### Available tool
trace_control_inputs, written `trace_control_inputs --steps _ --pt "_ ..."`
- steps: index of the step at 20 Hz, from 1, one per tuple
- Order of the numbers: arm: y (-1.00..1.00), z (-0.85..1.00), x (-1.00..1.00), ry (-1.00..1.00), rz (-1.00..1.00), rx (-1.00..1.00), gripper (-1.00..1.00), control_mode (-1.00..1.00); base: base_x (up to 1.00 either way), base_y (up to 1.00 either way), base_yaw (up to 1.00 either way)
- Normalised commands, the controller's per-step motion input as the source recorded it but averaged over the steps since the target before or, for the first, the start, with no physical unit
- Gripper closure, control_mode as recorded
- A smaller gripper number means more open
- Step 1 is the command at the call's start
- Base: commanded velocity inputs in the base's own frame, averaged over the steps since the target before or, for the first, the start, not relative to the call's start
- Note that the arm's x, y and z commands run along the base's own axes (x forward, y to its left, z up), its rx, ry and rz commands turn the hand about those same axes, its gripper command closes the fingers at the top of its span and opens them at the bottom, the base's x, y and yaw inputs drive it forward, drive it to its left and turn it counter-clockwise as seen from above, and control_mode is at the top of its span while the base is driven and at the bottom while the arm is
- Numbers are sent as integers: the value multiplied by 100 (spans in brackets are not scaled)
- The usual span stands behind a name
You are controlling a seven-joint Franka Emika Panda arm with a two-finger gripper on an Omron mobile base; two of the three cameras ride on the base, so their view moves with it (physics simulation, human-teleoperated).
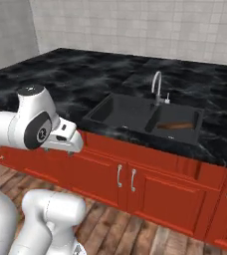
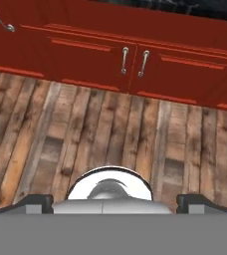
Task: Move the cutting board and knife to the sink. Then move spray from the cabinet to the counter.
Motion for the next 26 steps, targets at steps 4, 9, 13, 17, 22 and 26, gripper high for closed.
trace_control_inputs --steps 4,9,13,17,22,26 --pt "0 0 0 0 0 0 -100 100 -9 8 100" --pt "0 0 0 0 0 0 -100 100 8 1 98" --pt "0 0 0 0 0 0 -100 100 46 0 86" --pt "0 0 0 0 0 0 -100 100 64 0 80" --pt "0 0 0 0 0 0 -100 100 81 -2 59" --pt "0 0 0 0 0 0 -100 100 78 -19 30"
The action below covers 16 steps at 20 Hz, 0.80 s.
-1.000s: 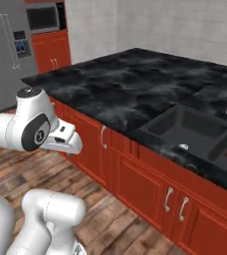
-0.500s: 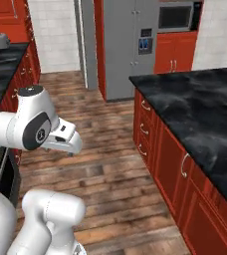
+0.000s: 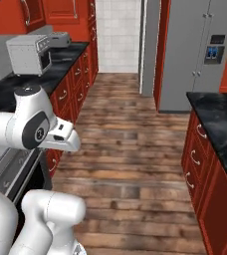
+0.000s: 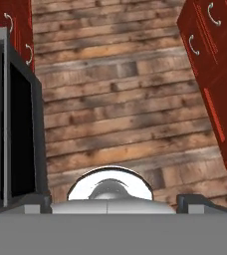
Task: Move the cutting board and knife to the sink. Then move spray from the cabinet to the counter.
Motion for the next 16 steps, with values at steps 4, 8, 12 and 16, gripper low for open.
trace_control_inputs --steps 4,8,12,16 --pt "0 0 0 0 0 0 -100 100 84 -16 21" --pt "0 0 0 0 0 0 -100 100 97 -12 19" --pt "0 0 0 0 0 0 -100 100 97 -28 20" --pt "0 0 0 0 0 0 -100 100 99 -44 21"
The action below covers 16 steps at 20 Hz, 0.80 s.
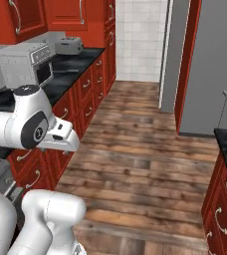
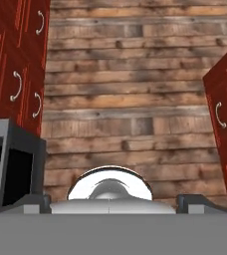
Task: Move the cutting board and knife to the sink. Then move spray from the cabinet to the counter.
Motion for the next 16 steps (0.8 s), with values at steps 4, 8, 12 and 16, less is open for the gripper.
trace_control_inputs --steps 4,8,12,16 --pt "0 0 0 0 0 0 -100 100 94 -51 21" --pt "0 0 0 0 0 0 -100 100 90 -55 22" --pt "0 0 0 0 0 0 -100 100 88 -57 22" --pt "0 0 0 0 0 0 -100 100 79 -64 24"
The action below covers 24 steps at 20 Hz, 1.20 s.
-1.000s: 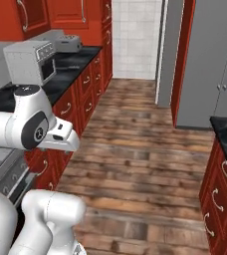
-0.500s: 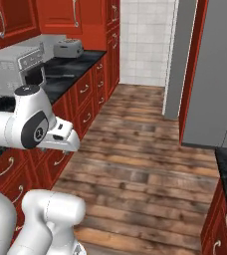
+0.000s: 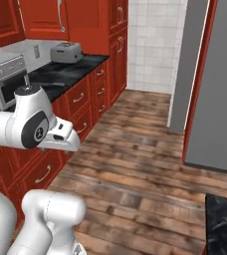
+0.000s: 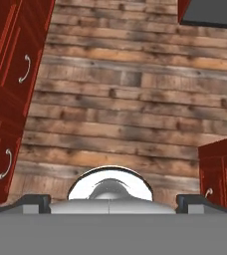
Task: Move the cutting board and knife to the sink. Then move spray from the cabinet to the counter.
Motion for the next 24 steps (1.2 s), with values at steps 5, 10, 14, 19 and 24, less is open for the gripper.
trace_control_inputs --steps 5,10,14,19,24 --pt "0 0 0 0 0 0 -100 100 75 -53 23" --pt "0 0 0 0 0 0 -100 100 72 -37 22" --pt "0 0 0 0 0 0 -100 100 76 -29 24" --pt "0 0 0 0 0 0 -100 100 73 -30 24" --pt "0 0 0 0 0 0 -100 100 76 -45 26"
